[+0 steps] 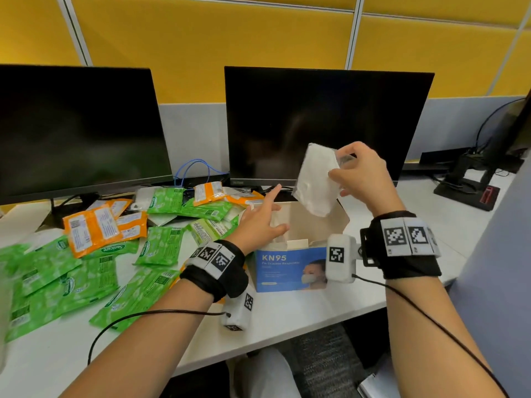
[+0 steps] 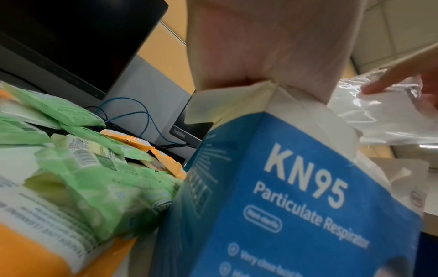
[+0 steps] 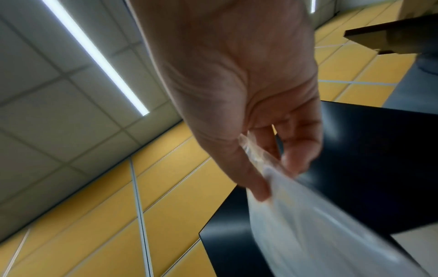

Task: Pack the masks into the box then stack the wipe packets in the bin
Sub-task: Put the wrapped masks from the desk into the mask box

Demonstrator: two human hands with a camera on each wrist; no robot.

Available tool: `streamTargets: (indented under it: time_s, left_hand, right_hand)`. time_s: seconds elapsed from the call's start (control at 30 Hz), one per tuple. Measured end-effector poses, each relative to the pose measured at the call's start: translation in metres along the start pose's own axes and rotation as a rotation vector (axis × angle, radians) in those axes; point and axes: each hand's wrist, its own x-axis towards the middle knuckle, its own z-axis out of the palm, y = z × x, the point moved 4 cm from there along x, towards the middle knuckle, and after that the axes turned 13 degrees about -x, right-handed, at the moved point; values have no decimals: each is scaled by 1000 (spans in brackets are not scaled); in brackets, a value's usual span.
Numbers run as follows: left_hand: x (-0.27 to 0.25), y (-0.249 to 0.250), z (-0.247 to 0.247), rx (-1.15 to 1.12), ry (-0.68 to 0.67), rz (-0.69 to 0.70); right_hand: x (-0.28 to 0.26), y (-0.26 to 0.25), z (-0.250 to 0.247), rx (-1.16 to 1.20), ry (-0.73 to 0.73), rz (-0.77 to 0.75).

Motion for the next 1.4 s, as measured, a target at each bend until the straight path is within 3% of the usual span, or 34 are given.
streamTargets:
  time_s: [0.13,0.27,0.4,0.47,0.63,0.83,0.93,1.03,1.17,1.27,1.4]
  left_hand:
    - [2,1,1,74,-1,3]
    - [1,3,1,92,-7,-26]
    - [-1,10,1,203,-34,-45]
    - [0,9,1,239,-41,-43]
    - [1,4,2,297,-46,-30]
    - [1,6,2,303,-40,-46]
    - [0,6,2,282,-31,-35]
    - [-4,3,-2,201,92,-50]
    - [-10,-2,-2,24,210,-223]
    - [-8,-7,1,-107,191,-289]
    - [-8,-9,1,-146,168,-306]
  right_hand:
    - [-4,-18,2,-239,-166,-71]
    - [-11,-26,16,-278,-265,-7]
    - [-27,-25,37,-494,-599,39]
    - [-31,-24,37,-520,-611,49]
    - [-21,-32,22,-641,-433,29]
    - [-13,-35,56,-916,-583,-28]
    - [-13,-24,82,-909,-602,19]
    - [-17,-8,101,-875,-742,162]
    - [-23,2,111,-768,-825,214]
    - [-32,-10,114,-505,-859,177]
    - [-36,-14,115,-229,-887,261]
